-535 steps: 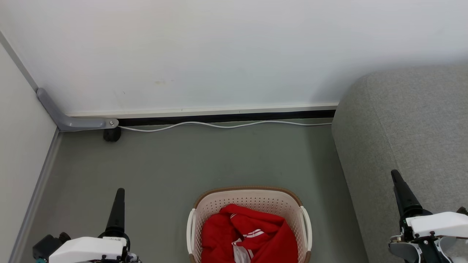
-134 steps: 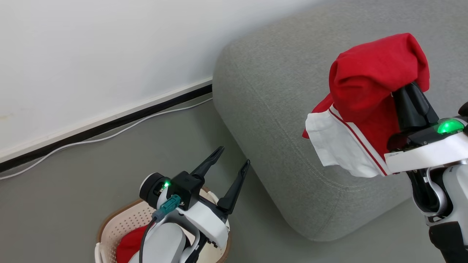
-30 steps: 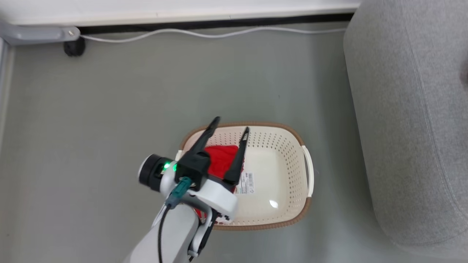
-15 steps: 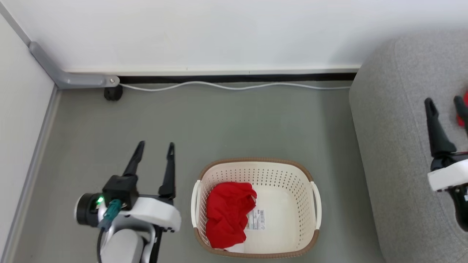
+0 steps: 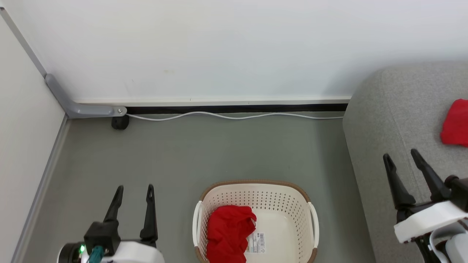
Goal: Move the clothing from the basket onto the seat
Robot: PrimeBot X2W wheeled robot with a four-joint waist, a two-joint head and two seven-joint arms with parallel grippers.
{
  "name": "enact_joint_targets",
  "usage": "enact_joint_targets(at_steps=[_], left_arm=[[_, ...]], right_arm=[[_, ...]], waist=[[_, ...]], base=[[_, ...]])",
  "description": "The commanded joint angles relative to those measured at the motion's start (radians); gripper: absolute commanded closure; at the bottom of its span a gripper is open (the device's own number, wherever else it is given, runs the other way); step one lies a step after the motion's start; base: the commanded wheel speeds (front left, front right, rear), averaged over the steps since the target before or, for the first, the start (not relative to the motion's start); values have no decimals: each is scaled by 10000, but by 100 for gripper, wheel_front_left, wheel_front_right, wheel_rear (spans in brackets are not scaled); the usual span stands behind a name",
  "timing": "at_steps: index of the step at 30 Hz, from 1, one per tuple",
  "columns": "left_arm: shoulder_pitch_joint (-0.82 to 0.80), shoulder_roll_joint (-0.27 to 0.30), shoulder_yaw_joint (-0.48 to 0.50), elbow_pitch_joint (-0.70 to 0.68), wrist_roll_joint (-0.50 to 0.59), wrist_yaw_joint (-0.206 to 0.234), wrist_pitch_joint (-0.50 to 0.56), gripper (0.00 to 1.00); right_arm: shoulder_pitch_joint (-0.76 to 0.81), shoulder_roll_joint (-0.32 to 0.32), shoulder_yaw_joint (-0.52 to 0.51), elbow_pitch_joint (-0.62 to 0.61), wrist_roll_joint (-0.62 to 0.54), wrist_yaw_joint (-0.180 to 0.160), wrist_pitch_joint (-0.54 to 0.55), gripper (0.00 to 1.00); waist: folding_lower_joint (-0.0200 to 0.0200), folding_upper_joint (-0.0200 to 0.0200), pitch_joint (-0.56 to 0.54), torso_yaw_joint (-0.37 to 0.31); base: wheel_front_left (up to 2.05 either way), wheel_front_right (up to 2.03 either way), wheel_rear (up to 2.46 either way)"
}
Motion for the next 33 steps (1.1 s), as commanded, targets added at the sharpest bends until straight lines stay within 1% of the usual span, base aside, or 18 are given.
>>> enact_joint_targets(at_steps=[1,6,9,16,23,28,33], left_arm=[[125,81,298,-387,-20,129,-51,0],[567,59,282,-656,-119,233,-51,0],[809,55,84,-832,-346,351,-51,0],[1025,53,-182,-949,-606,535,-51,0],[914,52,-290,-868,-669,587,-51,0],[823,52,-588,-628,-772,612,-51,0],[483,51,-981,-407,-992,882,-51,0]], right_arm=[[226,-21,5,-310,-280,29,-59,0],[607,318,-232,-402,-593,29,-59,0],[809,497,-332,-482,-768,29,-59,0],[849,634,-332,-497,-923,29,-59,0],[686,619,-384,-535,-881,29,-59,0],[665,542,-444,-644,-819,29,-59,0],[508,299,-485,-937,-638,29,-59,0]], waist=[[0,0,-157,-49],[0,0,-242,-176],[0,0,-243,-254],[0,0,-200,-378],[0,0,-96,-392],[0,0,163,-382],[0,0,827,-369]], base=[[0,0,0],[0,0,0],[0,0,0],[0,0,0],[0,0,0],[0,0,0],[0,0,0]])
